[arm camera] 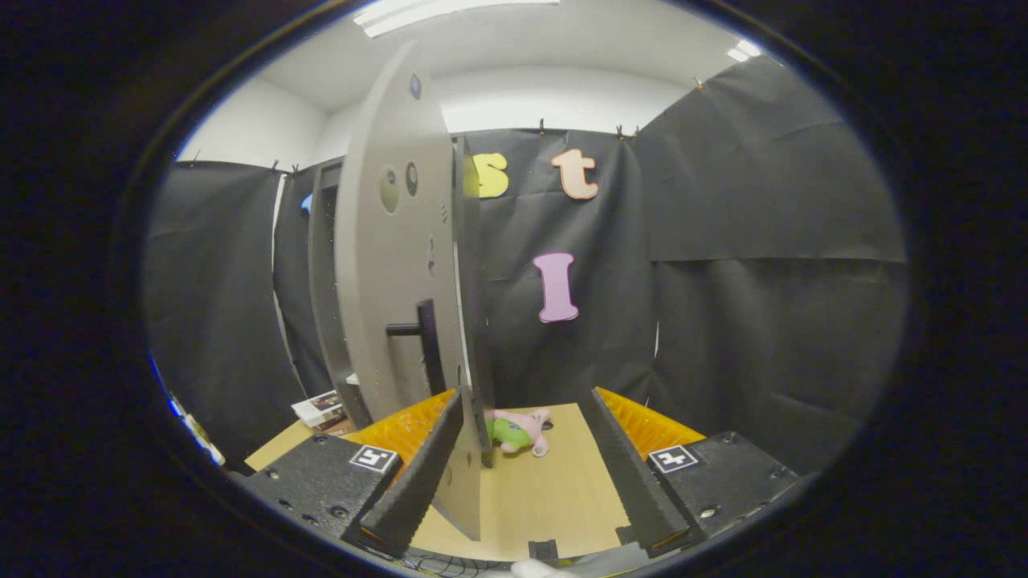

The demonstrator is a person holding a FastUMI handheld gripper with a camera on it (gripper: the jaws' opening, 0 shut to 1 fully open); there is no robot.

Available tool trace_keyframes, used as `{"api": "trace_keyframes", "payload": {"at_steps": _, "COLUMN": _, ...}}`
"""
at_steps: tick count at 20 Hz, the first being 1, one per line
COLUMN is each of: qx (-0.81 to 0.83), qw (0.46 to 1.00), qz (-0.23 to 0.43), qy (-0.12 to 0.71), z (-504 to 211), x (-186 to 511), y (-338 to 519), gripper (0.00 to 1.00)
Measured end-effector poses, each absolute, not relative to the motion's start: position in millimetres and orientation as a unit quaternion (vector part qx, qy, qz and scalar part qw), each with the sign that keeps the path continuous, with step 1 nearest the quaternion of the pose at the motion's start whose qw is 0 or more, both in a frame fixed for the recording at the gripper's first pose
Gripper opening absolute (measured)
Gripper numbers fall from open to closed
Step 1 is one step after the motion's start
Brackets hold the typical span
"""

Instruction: Open the shoe cabinet door, grab the shoes and put them into the shoe cabinet, then close the shoe cabinet door.

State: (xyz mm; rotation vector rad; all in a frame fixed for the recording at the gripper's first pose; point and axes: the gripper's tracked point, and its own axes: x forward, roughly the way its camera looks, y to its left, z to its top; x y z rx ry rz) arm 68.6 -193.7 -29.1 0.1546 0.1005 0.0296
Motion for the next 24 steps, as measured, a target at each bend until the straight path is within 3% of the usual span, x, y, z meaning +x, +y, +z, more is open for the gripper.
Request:
{"api": "trace_keyframes", "payload": {"at_steps": 9, "qx": 0.054, "qw": 0.985, "qz": 0.151, "qy": 0.064, "z": -27, "x": 107, "y": -167, "gripper": 0.98}}
{"api": "trace_keyframes", "payload": {"at_steps": 14, "qx": 0.042, "qw": 0.985, "qz": 0.158, "qy": 0.062, "z": -29, "x": 103, "y": -145, "gripper": 0.97}}
{"api": "trace_keyframes", "payload": {"at_steps": 24, "qx": 0.051, "qw": 0.985, "qz": 0.148, "qy": 0.068, "z": -31, "x": 116, "y": -1, "gripper": 0.97}}
